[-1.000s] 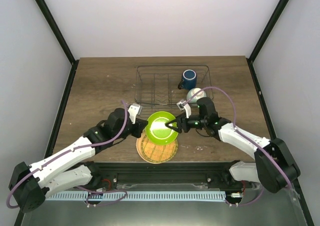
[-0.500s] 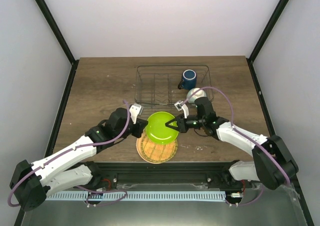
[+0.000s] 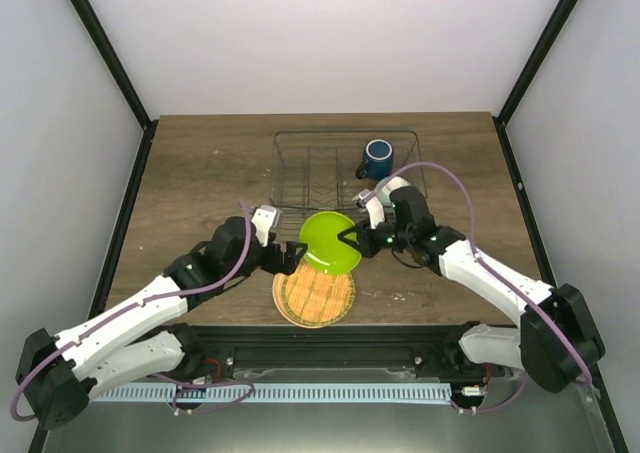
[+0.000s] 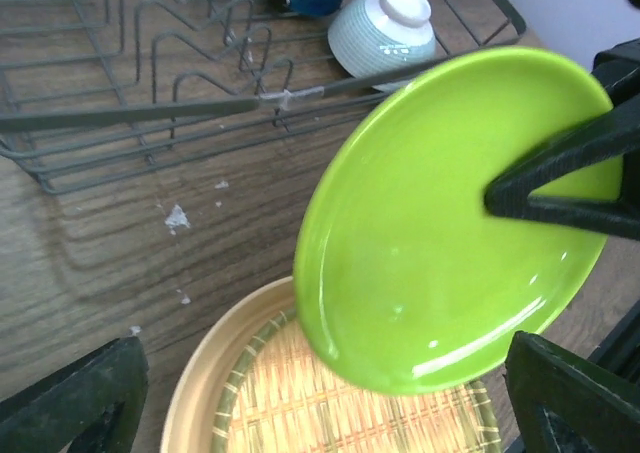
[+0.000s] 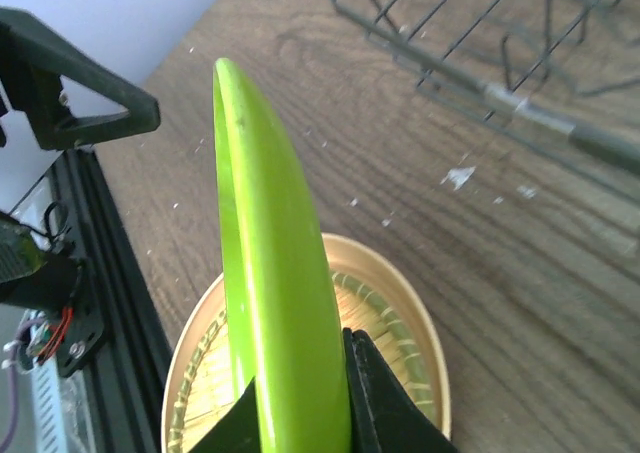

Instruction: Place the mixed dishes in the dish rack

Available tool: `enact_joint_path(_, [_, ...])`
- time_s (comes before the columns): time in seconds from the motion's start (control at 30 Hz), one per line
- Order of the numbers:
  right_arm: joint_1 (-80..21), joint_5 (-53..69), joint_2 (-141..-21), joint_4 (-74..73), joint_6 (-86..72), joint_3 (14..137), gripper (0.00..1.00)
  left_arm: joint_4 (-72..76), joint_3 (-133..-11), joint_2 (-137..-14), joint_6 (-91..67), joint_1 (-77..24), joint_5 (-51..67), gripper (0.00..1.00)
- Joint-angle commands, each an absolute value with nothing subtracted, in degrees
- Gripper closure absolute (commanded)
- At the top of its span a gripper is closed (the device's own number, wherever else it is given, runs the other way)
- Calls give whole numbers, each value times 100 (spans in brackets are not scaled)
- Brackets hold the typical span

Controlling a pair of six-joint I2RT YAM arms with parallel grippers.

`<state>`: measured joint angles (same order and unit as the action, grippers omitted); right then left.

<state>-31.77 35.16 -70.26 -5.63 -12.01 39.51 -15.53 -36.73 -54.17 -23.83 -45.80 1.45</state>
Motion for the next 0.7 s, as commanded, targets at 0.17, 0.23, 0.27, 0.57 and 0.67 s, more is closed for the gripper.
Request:
enact_joint_path(0.17, [-3224, 1916, -6572, -1388, -102, 5280, 99, -2351, -3955, -4821, -2420, -4590, -437, 0])
enact_joint_path(0.23, [-3213, 1618, -6644, -1313, 247, 5532, 99, -2402, -3944, -4746, -2433, -4591, -433, 0])
enact_joint_path(0.27, [-3209, 1545, -6669, -1174, 487, 5612, 99, -2417, -3929, -4708, -2434, -4594, -438, 0])
enact_joint_path(0.57, [-2638, 1792, -7387, 677, 2238, 5828, 99, -2523, -3808, -4523, -2382, -4572, -434, 0])
enact_joint_path(0.67, [-2479, 2065, -7853, 828, 2659, 6210, 99, -2503, -3748, -4493, -2393, -4522, -405, 0])
